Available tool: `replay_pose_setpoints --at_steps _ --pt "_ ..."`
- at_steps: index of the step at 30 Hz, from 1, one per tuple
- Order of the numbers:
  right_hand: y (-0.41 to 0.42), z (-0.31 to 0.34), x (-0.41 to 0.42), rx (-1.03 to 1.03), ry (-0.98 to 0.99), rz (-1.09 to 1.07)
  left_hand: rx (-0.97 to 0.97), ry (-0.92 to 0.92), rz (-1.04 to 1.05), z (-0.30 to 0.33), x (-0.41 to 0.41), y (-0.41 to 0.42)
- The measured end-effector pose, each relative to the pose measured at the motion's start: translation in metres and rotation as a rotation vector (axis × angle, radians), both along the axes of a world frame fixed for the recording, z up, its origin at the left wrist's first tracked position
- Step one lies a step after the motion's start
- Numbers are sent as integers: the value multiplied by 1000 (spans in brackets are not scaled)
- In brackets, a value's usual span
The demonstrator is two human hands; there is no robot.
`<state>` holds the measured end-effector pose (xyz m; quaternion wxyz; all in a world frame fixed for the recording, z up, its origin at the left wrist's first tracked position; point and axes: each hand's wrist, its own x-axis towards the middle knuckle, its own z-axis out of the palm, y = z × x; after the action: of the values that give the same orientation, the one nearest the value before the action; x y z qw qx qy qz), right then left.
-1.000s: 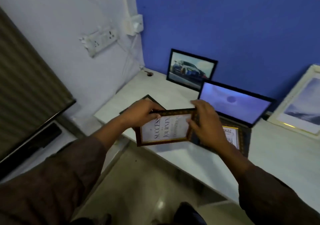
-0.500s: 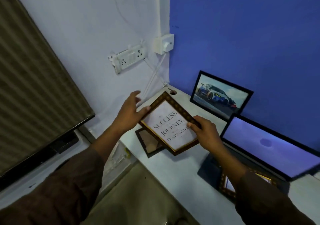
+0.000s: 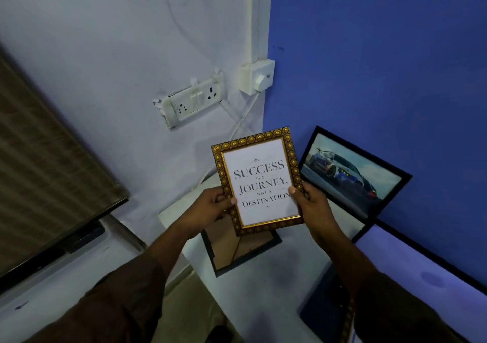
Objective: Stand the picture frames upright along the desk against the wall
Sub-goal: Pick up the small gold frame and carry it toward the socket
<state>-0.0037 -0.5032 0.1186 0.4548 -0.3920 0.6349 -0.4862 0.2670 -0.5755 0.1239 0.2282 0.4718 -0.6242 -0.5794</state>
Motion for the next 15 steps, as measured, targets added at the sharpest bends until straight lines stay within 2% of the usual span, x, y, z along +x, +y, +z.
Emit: replay_pose_setpoints --at_steps 6,11,15 --pt "-57 -16 2 76 195 -33 43 -26 -25 -14 -1 -64" --pt "-105 -30 5 208 264 22 46 -71 -55 -33 -2 -125" --pt "-147 -44 13 282 228 28 90 -89 -63 -62 0 -173"
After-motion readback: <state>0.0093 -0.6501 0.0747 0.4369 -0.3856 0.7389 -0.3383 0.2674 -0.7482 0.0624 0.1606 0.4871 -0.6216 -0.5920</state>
